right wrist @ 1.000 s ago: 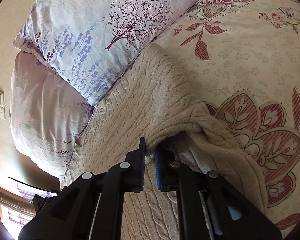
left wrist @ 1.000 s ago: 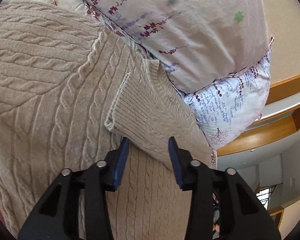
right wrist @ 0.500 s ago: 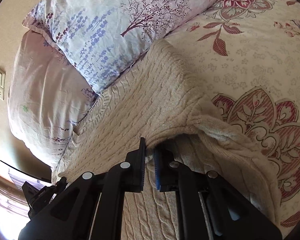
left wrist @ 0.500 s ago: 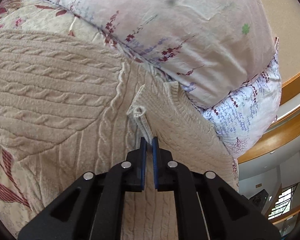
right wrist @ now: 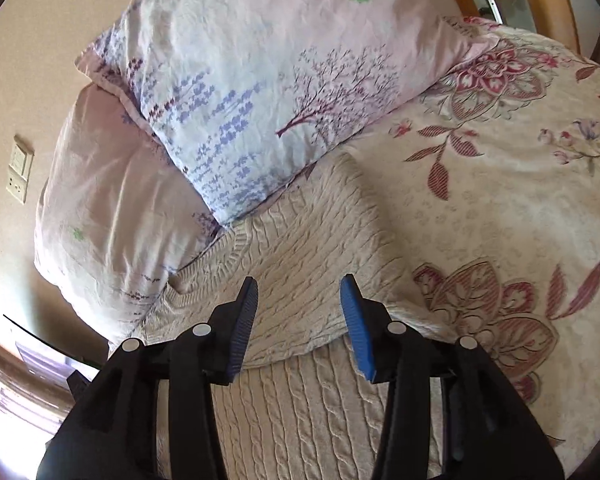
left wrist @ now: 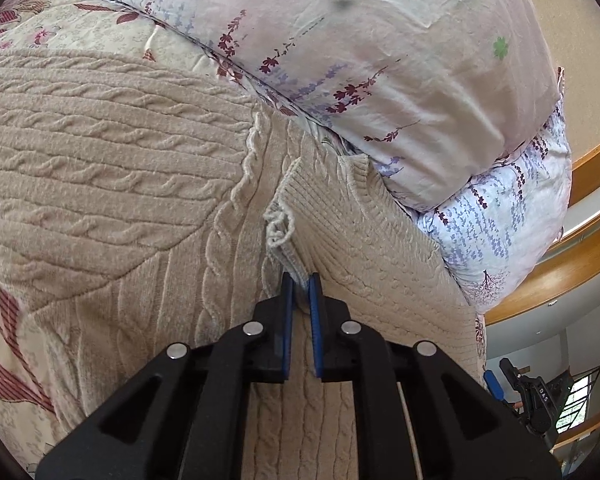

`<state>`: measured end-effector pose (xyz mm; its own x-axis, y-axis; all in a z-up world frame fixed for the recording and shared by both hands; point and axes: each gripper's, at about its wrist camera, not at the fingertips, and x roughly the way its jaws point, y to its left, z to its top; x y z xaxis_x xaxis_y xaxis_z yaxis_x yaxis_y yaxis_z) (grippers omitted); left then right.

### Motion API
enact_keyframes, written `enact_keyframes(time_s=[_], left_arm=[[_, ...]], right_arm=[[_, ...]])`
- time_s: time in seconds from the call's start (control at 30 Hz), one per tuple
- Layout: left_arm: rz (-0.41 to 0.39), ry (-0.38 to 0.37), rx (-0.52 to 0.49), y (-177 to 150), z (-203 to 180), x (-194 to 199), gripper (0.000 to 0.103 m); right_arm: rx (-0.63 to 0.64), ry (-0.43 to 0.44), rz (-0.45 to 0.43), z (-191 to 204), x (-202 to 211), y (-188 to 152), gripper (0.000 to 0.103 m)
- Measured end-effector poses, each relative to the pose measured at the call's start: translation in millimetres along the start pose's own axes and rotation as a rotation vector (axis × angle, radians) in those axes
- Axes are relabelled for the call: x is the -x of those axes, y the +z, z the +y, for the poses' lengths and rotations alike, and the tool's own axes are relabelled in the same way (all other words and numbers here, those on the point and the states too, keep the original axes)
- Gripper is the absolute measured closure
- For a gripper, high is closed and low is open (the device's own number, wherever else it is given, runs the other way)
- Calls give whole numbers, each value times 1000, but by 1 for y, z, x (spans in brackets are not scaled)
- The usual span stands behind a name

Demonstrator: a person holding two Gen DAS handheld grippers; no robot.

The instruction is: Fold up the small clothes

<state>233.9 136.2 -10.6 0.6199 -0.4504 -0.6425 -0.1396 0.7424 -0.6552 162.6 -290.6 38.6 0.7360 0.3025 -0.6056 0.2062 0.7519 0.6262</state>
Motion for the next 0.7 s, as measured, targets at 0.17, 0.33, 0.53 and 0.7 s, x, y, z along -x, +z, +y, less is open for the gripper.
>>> enact_keyframes(time_s=[0.17,0.33,0.53,0.7], left_arm=[[44,-64,16,-7,3,19,73],[-40,-80,-21,-9,23,77,52],[-191,26,128,3,95,140,52],[-234,59,303,12,145,156,53]], right_arm=[[34,-189,-19,-10,-20,-6,72],[1,-162,-16,-16,-13,1,76],[54,3,17,7,1,-10,35],[46,33,81,14,-12,-19,33]])
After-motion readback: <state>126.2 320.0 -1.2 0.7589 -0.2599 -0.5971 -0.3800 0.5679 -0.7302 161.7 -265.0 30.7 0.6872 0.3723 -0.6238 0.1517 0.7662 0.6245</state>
